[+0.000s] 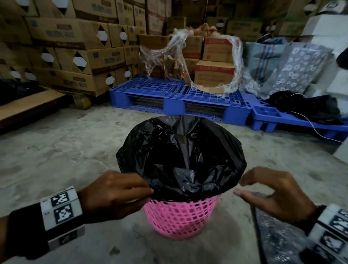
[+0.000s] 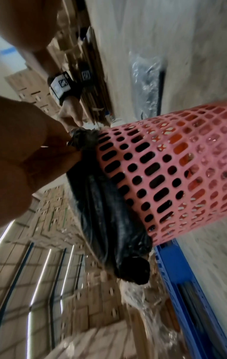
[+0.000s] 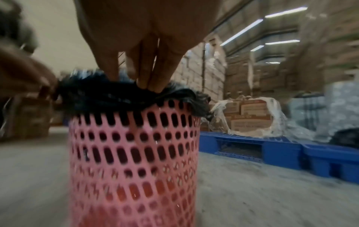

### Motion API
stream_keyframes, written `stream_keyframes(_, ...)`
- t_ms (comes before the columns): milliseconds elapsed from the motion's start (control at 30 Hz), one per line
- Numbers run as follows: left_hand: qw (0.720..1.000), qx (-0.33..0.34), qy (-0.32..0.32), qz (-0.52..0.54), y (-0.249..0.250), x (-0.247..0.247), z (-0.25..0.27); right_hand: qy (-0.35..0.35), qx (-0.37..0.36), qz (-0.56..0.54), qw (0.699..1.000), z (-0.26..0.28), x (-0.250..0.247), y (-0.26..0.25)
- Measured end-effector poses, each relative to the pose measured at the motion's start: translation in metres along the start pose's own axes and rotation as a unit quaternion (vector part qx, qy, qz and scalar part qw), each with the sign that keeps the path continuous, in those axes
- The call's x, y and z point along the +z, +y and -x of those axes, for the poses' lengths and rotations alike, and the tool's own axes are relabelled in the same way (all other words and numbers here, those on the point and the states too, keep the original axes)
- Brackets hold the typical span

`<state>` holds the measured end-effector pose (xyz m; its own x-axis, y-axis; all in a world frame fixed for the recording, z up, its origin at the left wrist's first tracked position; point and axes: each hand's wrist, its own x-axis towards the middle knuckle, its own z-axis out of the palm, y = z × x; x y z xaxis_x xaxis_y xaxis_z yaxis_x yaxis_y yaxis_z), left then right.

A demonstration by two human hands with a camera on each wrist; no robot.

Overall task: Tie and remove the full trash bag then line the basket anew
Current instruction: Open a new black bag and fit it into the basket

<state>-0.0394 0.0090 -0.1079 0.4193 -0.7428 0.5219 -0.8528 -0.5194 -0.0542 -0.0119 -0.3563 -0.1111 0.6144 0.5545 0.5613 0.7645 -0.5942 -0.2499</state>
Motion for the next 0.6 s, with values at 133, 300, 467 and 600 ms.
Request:
stream_keyframes(133, 0.994, -0.099, -0.049, 0.002, -0.014, -0.011, -0.011, -0.121, -0.030, 0.112, 0.986, -0.026, -0.006, -0.008)
stream_keyframes(300, 0.985, -0.092, -0.139, 0.048, -0.021, -0.007, -0.010, -0.221, -0.112, 0.208, 0.946, -0.034, 0.000, -0.005)
stream_keyframes(467, 0.983, -0.065, -0.132, 0.112, -0.008, -0.015, -0.018, -0.357, -0.036, 0.117, 0.926, -0.027, -0.032, -0.028)
stream_keyframes(600, 0.986, -0.128, -0.108, 0.022, -0.025, -0.013, -0.024, -0.344, 0.000, 0.056, 0.937, -0.070, -0.052, -0.041)
